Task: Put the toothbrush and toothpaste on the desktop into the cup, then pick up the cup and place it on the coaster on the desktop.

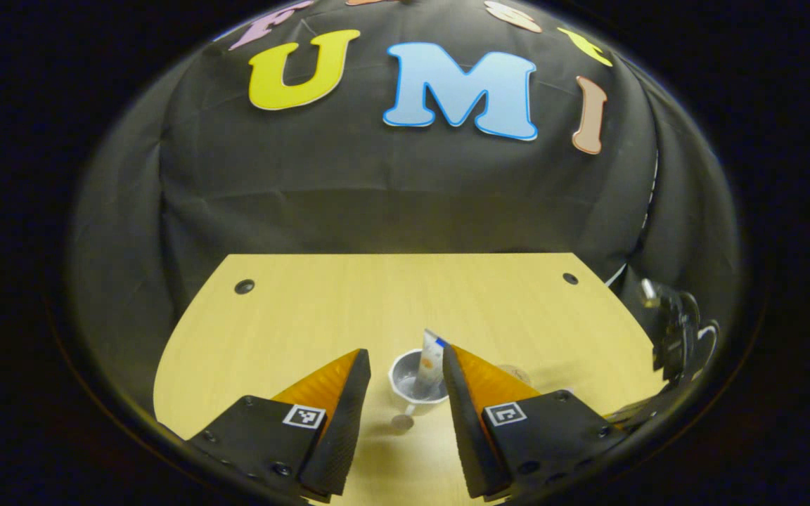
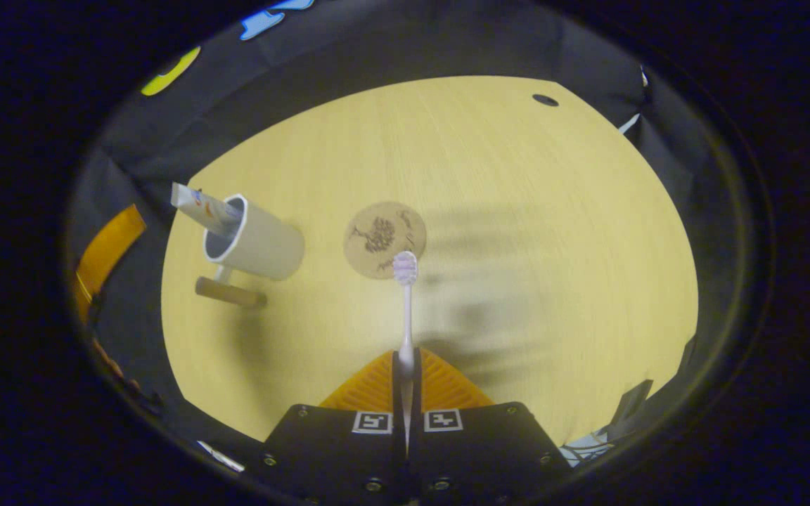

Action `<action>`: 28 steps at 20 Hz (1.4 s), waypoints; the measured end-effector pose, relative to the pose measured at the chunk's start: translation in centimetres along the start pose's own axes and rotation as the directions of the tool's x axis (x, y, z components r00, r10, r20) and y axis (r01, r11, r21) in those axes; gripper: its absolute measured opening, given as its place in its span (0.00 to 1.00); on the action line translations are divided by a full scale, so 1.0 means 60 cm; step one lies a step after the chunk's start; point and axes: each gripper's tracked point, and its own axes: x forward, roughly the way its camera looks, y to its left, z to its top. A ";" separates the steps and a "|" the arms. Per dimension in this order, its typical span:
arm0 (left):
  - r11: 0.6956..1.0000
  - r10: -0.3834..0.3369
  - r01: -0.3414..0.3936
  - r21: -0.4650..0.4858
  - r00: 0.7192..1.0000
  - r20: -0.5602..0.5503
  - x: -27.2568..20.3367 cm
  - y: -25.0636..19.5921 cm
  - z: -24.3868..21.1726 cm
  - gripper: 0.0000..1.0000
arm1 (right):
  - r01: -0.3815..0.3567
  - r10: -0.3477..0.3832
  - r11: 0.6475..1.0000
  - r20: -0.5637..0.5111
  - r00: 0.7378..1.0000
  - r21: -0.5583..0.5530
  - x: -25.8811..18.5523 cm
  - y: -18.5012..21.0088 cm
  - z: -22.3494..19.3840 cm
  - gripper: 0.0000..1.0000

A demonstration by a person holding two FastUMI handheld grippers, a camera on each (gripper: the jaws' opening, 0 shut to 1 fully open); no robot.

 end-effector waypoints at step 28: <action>0.930 0.319 -0.341 -0.135 0.934 -0.163 -0.244 0.309 -0.177 0.68 | -0.073 0.128 0.990 0.548 0.826 -0.121 -0.030 0.253 0.270 0.02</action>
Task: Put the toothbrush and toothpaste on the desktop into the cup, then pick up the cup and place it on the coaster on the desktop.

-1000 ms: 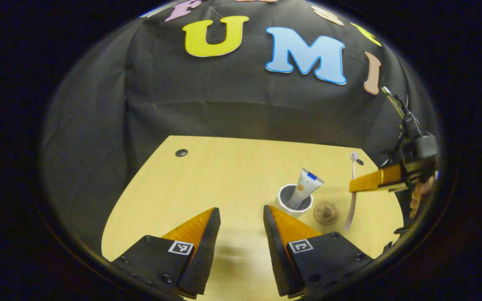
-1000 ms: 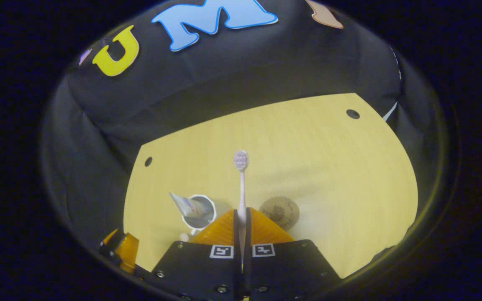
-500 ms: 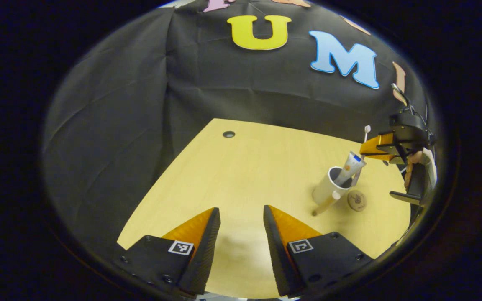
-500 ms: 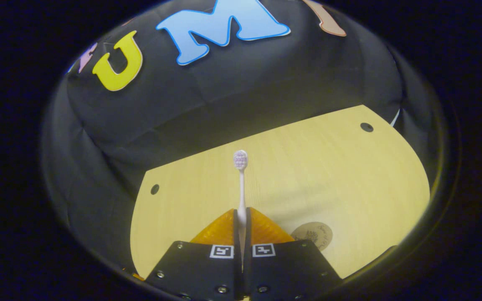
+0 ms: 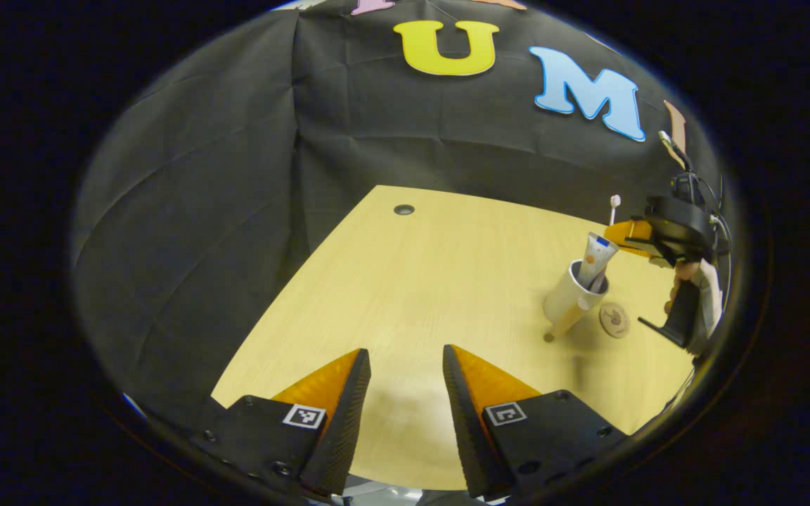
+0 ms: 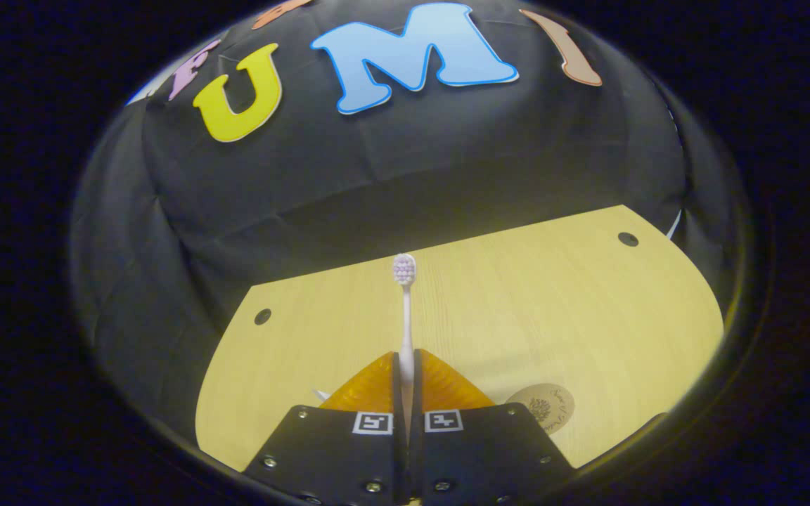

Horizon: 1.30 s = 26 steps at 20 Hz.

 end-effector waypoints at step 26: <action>0.952 -0.249 0.248 0.179 0.968 -0.018 0.045 -0.237 0.031 0.68 | -0.055 0.057 0.989 0.009 0.998 -0.140 -0.126 -0.035 -0.086 0.18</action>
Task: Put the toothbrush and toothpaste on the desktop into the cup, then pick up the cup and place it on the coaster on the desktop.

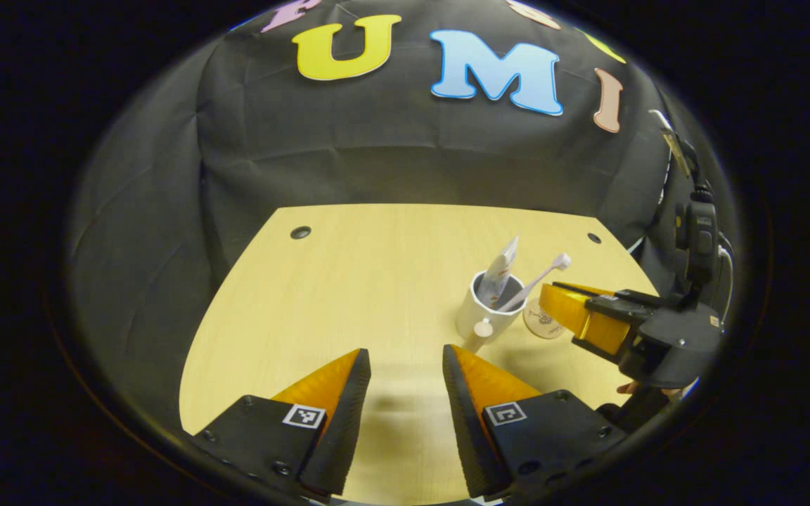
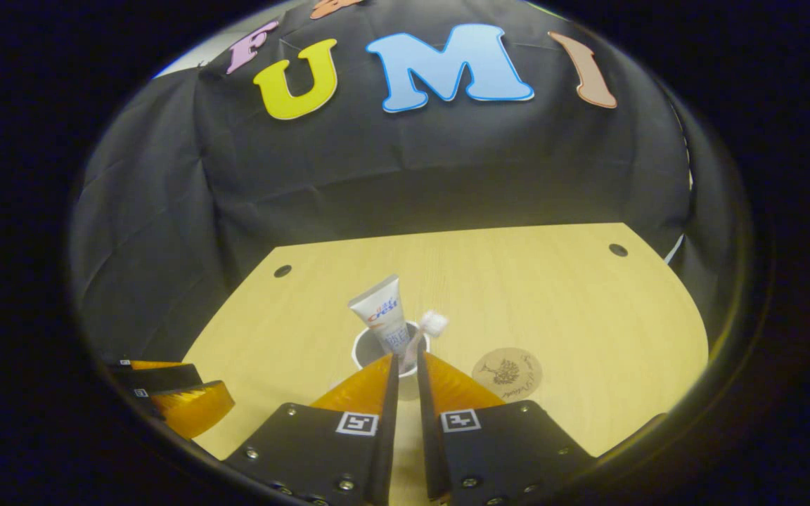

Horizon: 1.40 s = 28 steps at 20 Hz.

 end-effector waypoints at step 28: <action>0.881 -0.076 0.337 0.333 0.794 -0.603 0.171 -0.107 -0.064 0.66 | 0.292 -0.283 0.924 -0.074 0.956 0.246 -0.170 -0.299 -0.086 0.14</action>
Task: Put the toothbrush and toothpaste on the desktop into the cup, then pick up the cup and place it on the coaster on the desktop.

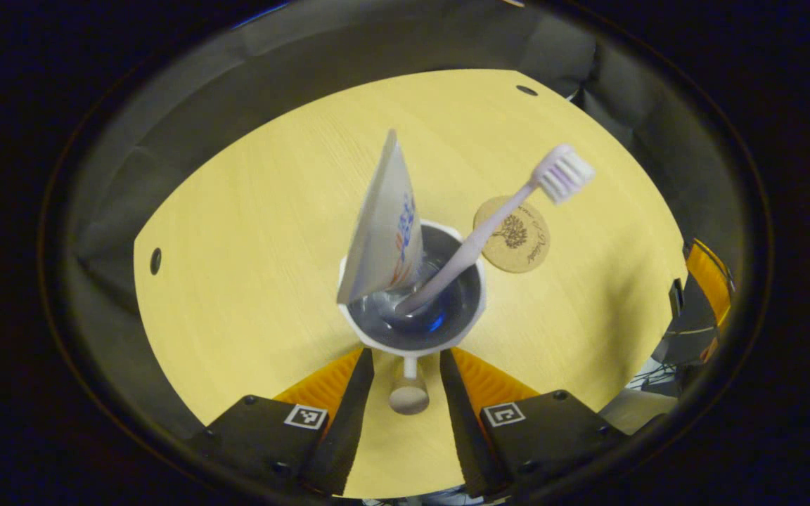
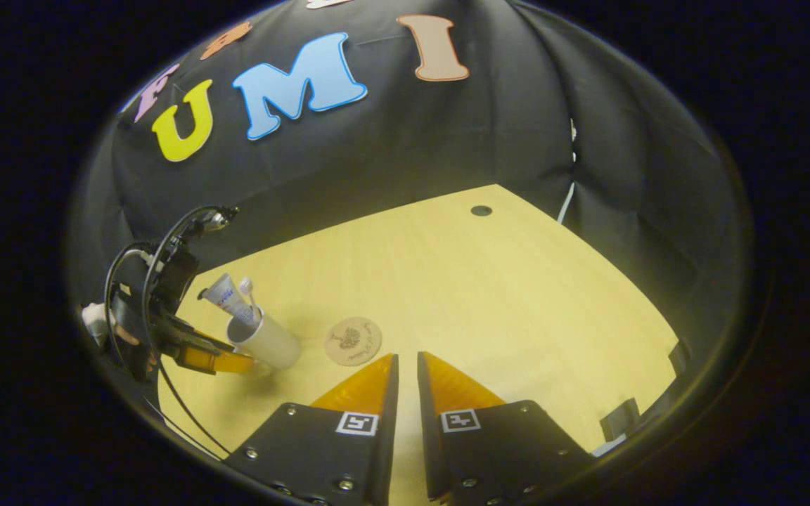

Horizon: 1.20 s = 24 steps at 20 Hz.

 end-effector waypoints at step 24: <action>0.999 -0.041 0.044 -0.029 0.994 0.097 0.006 -0.077 0.070 0.31 | 0.062 -0.059 0.996 -0.053 0.997 0.062 0.007 -0.059 -0.022 0.18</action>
